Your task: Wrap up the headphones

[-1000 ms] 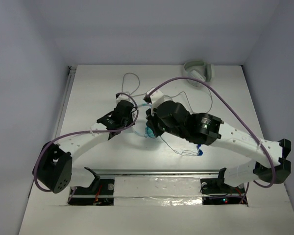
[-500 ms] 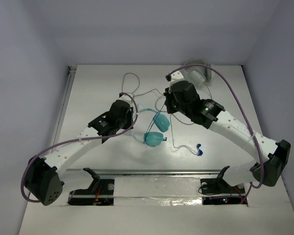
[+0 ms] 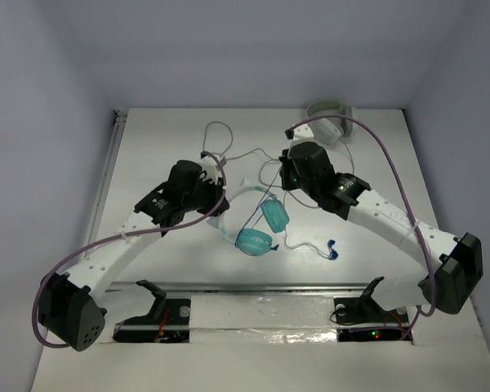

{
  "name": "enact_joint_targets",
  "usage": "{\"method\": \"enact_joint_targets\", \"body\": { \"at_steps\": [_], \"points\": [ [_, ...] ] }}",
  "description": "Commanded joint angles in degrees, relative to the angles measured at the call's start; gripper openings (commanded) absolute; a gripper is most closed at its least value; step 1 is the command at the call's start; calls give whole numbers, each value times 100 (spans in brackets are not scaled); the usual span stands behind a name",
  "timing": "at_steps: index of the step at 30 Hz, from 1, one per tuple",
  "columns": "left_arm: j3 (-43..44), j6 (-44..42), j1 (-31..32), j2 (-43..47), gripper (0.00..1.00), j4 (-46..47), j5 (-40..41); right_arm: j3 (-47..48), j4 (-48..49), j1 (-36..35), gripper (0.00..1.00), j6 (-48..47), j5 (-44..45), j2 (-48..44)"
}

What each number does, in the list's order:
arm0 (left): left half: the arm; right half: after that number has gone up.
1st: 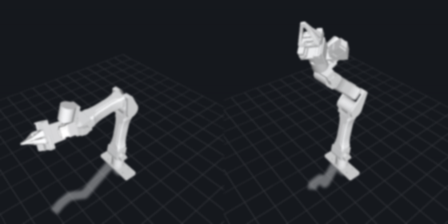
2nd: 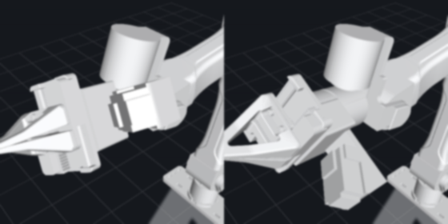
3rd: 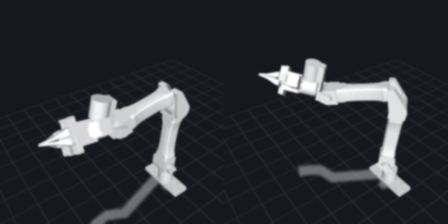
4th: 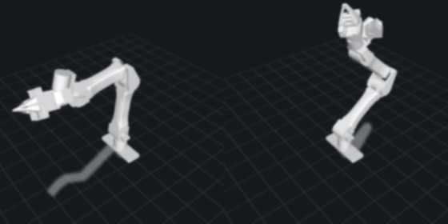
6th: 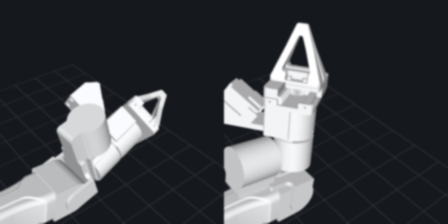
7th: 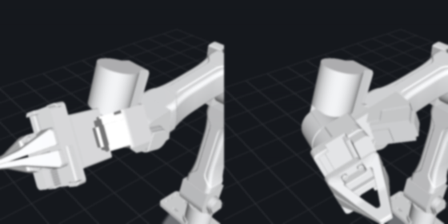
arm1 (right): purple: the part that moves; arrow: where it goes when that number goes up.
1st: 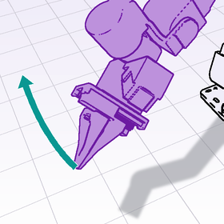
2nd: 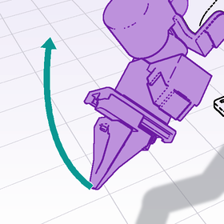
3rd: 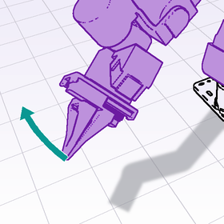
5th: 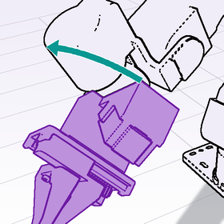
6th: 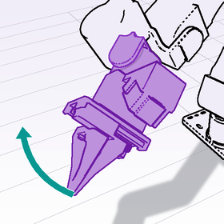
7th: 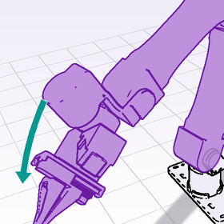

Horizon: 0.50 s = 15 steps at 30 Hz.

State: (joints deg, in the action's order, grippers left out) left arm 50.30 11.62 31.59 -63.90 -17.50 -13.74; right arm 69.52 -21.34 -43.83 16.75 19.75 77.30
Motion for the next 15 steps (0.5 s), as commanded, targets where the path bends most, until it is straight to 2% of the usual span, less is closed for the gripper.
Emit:
{"method": "enact_joint_targets", "body": {
  "at_steps": [1, 7, 11, 14, 15],
  "points": [
    [419, -28, -118, 290, 0, 501, -981, -96, 578, 103, 0, 135, 82, -154],
    [366, 331, -794, 545, 0, 888, -1780, -473, 816, 103, 0, 399, -6, -399],
    [497, 482, -1006, 694, 0, 976, -1869, -904, 1149, 156, 0, 566, -85, -733],
    [621, 666, -1059, 773, 0, 1125, -2019, -1211, 1543, 296, 3, 619, -628, -830],
    [621, 701, -1059, 782, 0, 1169, -2062, -1317, 1737, 296, 4, 575, -1117, -839]
  ]
}}
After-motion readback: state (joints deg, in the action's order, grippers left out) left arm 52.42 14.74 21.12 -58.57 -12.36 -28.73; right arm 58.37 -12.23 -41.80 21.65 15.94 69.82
